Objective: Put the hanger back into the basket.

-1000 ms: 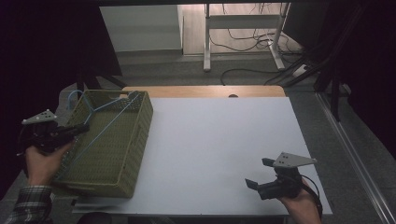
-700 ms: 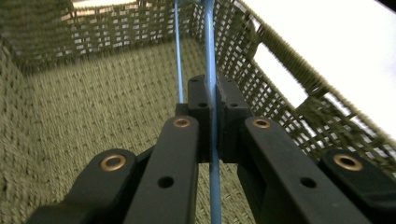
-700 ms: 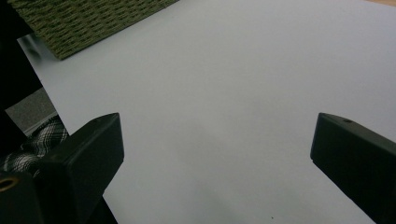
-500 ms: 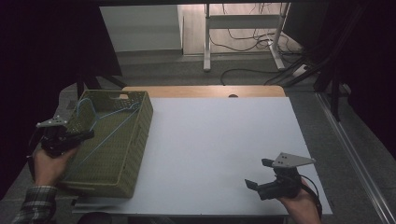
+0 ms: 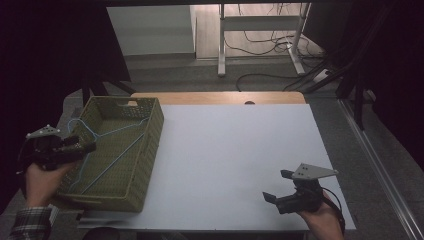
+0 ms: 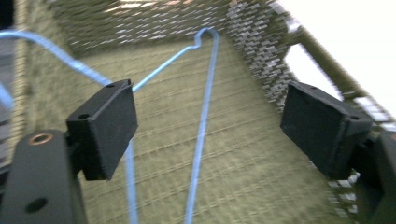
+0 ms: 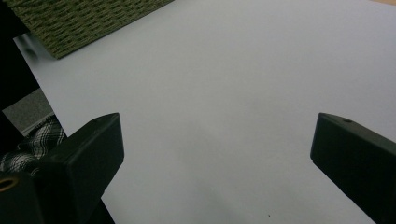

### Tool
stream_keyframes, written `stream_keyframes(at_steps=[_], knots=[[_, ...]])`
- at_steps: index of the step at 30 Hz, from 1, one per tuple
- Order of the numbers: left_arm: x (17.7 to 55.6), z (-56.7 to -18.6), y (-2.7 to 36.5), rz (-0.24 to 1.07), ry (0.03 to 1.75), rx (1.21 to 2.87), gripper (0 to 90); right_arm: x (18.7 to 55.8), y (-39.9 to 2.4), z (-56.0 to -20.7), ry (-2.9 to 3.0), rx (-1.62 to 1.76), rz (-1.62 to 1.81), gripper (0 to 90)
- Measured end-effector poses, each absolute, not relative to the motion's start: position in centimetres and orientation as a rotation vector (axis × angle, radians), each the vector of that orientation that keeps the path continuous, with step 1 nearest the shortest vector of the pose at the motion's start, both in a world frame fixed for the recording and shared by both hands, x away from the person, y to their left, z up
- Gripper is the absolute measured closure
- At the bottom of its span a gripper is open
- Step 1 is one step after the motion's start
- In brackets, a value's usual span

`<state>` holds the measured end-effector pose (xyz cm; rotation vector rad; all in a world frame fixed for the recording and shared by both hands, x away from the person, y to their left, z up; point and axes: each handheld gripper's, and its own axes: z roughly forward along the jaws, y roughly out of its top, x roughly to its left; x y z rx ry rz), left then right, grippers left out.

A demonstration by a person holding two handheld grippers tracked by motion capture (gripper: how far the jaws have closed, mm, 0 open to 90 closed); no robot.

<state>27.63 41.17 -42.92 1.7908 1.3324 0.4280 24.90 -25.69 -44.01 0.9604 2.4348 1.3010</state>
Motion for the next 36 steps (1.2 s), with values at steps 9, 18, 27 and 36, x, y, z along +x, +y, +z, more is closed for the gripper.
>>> stream_keyframes(at_steps=[9, 18, 27, 36], knots=[[25.4, -40.9, 36.7, 0.366, 1.146, 1.801, 6.5, 24.9, -26.2, -44.0, 2.419, 0.977, 1.297, 2.4], [24.2, -39.9, 32.6, 0.342, 1.037, 1.825, 4.6, 24.9, -26.9, -44.1, 2.406, 1.002, 1.27, 1.7], [22.6, -42.0, 28.2, 0.324, 0.967, 1.913, 1.3, 24.8, -28.2, -44.3, 2.373, 1.039, 1.234, 1.2], [21.3, -45.2, 26.0, 0.295, 0.957, 1.987, 0.1, 24.7, -29.4, -45.0, 2.34, 1.078, 1.182, 1.2]])
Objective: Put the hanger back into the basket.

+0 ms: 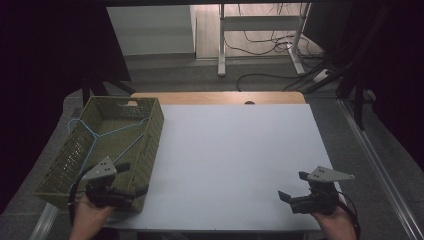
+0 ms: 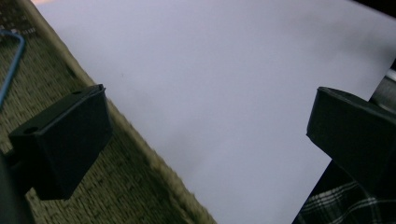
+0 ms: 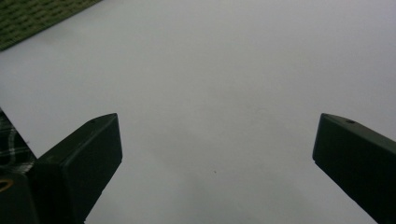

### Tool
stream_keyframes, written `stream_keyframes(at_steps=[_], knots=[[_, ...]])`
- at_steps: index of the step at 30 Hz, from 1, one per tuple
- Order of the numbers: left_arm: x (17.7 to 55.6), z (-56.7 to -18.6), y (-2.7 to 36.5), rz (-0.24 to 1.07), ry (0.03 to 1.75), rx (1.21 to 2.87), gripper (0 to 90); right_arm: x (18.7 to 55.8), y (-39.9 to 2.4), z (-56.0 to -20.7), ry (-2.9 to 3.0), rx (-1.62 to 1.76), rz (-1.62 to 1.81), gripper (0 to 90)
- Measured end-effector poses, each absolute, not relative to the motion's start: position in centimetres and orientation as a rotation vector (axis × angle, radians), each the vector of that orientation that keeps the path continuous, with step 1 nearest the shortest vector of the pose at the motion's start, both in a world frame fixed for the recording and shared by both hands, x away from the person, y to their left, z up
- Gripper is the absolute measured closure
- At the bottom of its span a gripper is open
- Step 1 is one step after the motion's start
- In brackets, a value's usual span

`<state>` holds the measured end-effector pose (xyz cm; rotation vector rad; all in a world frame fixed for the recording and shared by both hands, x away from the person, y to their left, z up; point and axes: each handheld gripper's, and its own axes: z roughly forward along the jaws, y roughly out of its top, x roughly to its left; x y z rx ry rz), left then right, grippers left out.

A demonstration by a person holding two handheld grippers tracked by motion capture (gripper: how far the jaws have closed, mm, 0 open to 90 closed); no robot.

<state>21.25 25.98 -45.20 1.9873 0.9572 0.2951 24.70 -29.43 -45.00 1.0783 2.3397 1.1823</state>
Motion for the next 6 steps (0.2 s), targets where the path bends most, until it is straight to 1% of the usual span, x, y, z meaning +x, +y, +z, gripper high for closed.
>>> stream_keyframes(at_steps=[2, 6], knots=[[21.31, -45.91, 26.24, 0.275, 0.969, 1.973, 0.0, 24.77, -29.36, -45.28, 2.354, 1.076, 1.171, 1.1], [21.42, -45.89, 26.43, 0.283, 0.97, 1.958, 0.0, 24.7, -29.05, -45.34, 2.361, 1.055, 1.159, 1.1]])
